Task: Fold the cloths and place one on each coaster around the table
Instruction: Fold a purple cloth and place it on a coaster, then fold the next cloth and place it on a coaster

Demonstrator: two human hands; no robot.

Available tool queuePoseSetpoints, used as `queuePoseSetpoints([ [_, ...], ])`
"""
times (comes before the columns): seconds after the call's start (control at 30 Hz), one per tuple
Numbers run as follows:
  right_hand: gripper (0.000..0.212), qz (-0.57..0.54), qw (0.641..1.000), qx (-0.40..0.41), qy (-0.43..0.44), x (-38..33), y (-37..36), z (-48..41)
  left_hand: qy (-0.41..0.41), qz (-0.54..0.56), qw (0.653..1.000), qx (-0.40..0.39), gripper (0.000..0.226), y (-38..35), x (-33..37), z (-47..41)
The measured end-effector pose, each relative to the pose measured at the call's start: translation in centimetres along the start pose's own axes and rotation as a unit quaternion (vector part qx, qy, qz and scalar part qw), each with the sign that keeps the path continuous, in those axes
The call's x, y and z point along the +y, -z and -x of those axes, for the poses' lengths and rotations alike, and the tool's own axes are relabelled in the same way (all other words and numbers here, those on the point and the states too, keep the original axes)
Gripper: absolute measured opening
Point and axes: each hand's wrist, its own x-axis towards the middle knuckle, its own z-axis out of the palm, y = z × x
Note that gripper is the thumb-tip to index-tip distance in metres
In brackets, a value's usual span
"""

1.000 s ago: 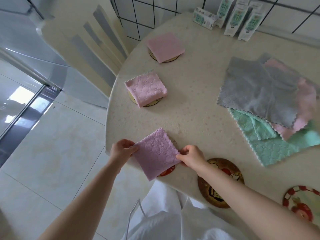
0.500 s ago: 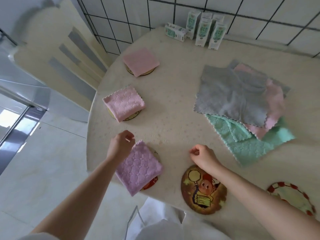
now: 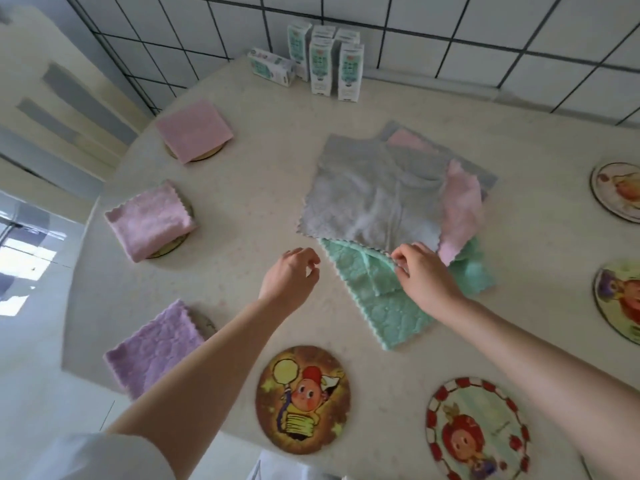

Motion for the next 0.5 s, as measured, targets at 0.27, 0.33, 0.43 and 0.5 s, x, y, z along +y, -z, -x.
queuePoseSetpoints([
  [0.27,0.032,0.161,0.983,-0.046,0.071,4.9,1.0,-2.4,-0.120,-0.085,0.989,0.016,0.033,-3.2,5.0,-4.5],
  [0.33,0.029,0.174,0.979,-0.066,0.078,5.1,1.0,-2.7,-0.146,-0.099,0.984,0.016,0.039,-3.7,5.6,-5.5],
  [0.43,0.041,0.193,0.973,-0.079,0.099,5.2,1.4,-2.9,-0.171,-0.125,0.977,-0.006,0.048,-4.5,6.0,-6.7],
  [0.5,0.037,0.200,0.970,-0.089,0.102,5.3,1.6,-3.2,-0.172,-0.128,0.976,-0.023,0.051,-5.0,6.1,-7.1],
])
